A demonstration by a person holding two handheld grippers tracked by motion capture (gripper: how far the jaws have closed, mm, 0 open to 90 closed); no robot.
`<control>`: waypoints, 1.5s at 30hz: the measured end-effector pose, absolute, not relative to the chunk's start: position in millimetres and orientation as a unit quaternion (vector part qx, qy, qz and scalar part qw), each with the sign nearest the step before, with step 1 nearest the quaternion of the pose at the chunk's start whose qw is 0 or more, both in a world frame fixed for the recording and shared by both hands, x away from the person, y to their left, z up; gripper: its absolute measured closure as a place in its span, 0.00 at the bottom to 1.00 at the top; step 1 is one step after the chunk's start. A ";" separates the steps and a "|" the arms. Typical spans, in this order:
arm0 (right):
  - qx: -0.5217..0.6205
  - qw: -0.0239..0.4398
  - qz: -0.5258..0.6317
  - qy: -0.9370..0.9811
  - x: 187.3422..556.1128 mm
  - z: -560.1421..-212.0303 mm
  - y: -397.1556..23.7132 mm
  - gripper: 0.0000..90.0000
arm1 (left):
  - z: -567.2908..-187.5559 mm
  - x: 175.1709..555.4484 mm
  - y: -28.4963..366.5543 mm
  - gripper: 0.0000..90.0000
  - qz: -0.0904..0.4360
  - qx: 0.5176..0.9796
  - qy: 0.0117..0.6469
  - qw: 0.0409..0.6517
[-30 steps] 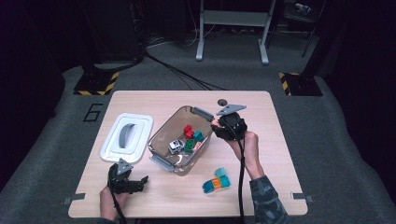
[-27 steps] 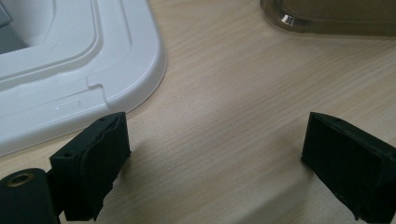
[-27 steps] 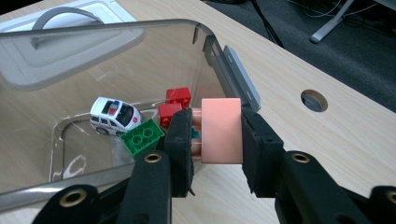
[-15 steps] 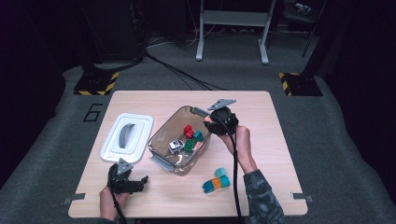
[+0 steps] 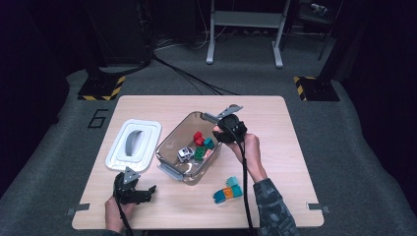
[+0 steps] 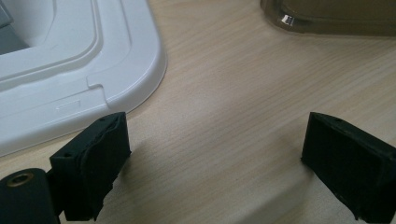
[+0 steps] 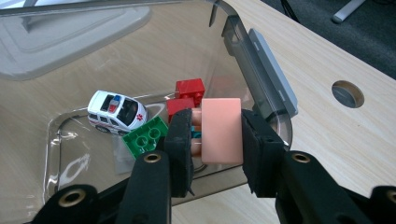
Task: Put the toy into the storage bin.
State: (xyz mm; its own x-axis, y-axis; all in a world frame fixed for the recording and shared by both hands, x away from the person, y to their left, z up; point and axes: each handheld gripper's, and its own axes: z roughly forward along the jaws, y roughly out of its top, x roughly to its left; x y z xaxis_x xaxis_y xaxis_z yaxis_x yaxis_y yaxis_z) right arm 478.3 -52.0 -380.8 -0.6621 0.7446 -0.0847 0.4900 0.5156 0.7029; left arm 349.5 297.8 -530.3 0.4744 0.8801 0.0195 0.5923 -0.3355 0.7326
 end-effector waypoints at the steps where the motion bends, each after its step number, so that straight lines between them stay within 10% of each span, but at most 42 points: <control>1: 0.360 0.195 0.331 0.850 479.2 -381.7 -52.7 0.74 | -530.3 349.5 297.8 0.08 0.213 0.789 0.467 0.339; 7: 0.364 0.192 0.325 0.851 477.7 -383.7 -52.4 0.71 | -530.3 349.4 297.7 0.08 0.213 0.789 0.467 0.339; 23: 0.375 0.193 0.371 0.827 447.6 -373.5 -75.8 0.17 | -530.3 349.3 297.6 0.08 0.213 0.788 0.467 0.339; 45: 0.412 0.133 0.326 0.841 405.1 -445.0 -111.5 0.13 | -530.1 349.0 297.5 0.08 0.216 0.789 0.466 0.337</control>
